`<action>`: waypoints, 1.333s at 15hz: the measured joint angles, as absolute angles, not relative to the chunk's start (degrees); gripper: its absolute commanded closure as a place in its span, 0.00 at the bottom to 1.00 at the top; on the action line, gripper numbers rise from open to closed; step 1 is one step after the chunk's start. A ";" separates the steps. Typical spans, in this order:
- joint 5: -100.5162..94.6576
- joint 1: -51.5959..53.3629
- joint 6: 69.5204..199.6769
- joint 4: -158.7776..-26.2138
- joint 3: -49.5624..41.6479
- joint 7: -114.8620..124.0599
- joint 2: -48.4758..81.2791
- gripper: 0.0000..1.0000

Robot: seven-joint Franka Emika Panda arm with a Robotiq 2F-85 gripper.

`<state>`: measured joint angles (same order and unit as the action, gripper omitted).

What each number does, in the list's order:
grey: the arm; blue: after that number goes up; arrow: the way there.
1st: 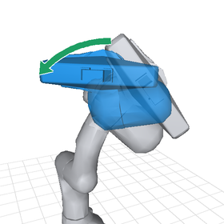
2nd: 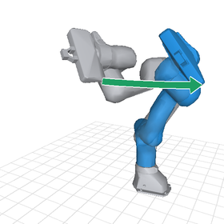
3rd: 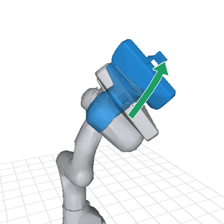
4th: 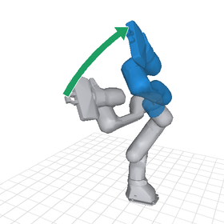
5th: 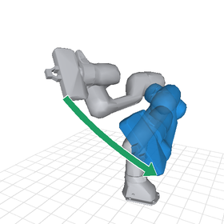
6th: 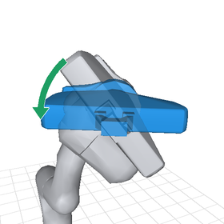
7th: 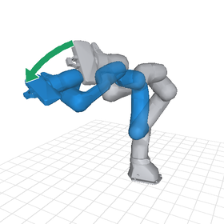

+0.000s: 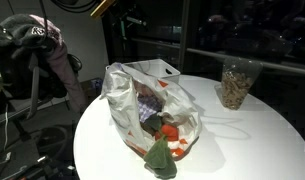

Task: Empty the objects in the plastic bag into the white basket

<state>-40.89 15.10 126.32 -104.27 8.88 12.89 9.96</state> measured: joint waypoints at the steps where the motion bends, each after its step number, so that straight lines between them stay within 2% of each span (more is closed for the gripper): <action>1: -40.61 13.76 124.81 -105.84 7.80 13.04 8.28 0.00; 6: -40.71 6.41 119.32 -115.63 2.34 14.46 1.81 0.00; 11: -41.84 -0.26 119.82 -128.47 -2.08 14.36 -2.36 0.00; 15: -41.91 -1.81 126.52 -136.01 -2.69 13.96 -3.33 0.00; 20: -46.40 -0.21 135.36 -138.46 0.43 14.68 -3.05 0.00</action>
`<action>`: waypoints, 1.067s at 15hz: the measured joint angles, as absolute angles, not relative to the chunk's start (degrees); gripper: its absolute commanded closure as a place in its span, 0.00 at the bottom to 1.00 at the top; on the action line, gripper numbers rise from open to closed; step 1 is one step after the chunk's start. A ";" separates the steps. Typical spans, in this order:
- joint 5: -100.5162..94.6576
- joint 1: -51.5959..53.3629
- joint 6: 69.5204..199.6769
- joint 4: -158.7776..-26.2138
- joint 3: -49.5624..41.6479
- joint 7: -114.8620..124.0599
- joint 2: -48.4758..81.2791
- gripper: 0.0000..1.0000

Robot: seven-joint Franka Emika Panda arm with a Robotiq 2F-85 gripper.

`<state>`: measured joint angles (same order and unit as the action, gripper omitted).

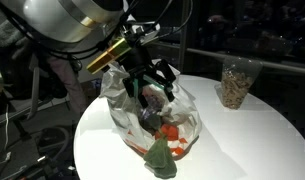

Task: Empty the objects in the plastic bag into the white basket

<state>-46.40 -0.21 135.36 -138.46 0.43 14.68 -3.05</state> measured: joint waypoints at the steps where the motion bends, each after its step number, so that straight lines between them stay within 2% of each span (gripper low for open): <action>1: -45.92 0.29 136.59 -138.47 0.98 14.32 -2.97 0.00; 9: -13.15 3.25 140.65 -138.94 2.25 -13.88 -1.17 0.00; 16: -12.58 3.49 141.08 -137.13 3.06 -16.39 1.51 0.00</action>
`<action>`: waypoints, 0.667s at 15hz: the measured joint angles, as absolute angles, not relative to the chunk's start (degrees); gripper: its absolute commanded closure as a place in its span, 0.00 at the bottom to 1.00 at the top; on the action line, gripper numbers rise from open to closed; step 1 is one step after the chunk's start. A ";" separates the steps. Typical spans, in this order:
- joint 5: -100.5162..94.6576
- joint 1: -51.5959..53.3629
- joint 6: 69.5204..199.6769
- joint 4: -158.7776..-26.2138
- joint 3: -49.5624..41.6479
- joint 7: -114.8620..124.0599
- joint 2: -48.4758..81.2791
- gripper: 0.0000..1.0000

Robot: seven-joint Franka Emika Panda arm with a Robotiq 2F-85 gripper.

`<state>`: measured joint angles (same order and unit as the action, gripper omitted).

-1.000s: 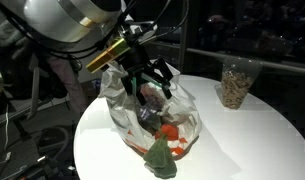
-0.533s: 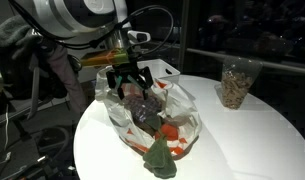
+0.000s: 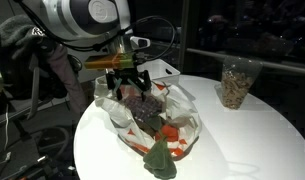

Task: Empty the objects in the plastic bag into the white basket

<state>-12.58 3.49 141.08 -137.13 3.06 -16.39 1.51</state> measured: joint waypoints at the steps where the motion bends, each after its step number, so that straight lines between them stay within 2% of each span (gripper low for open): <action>1: -12.58 3.49 141.01 -137.14 3.06 -16.38 1.52 0.00; 10: -1.52 -0.92 140.81 -130.35 -0.06 -13.29 9.65 0.00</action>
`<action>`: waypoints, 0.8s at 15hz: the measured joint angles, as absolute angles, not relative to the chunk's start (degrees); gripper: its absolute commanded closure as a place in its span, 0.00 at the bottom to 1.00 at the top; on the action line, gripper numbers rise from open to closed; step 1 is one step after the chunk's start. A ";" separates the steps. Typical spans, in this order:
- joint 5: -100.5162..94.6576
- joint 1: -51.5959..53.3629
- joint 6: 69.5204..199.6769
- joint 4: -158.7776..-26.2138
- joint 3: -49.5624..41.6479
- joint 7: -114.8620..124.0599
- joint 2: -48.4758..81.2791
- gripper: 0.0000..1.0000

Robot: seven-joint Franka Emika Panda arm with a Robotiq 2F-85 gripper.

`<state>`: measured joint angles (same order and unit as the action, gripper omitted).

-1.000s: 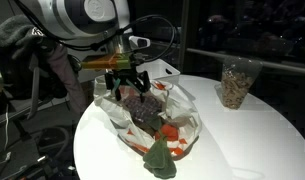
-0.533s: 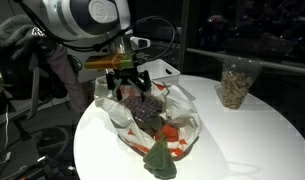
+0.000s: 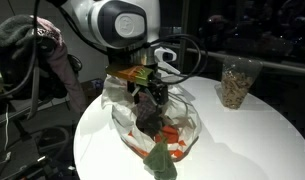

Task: Empty the objects in the plastic bag into the white basket

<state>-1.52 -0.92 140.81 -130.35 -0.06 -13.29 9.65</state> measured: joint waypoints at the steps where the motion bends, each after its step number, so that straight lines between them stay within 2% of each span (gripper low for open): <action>1: -1.14 -1.39 140.82 -129.67 -0.31 -13.17 11.13 0.00; 9: -3.13 -2.08 143.04 -127.57 -0.38 -12.74 21.58 0.00; 10: -4.56 -1.95 143.75 -127.27 -0.41 -12.43 22.72 0.25; 11: -5.70 -1.84 144.20 -126.86 -0.41 -12.16 23.69 0.25; 12: -6.23 -1.79 144.32 -126.43 -0.36 -12.11 24.42 0.34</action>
<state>-6.23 -1.79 144.32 -126.43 -0.36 -12.11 24.42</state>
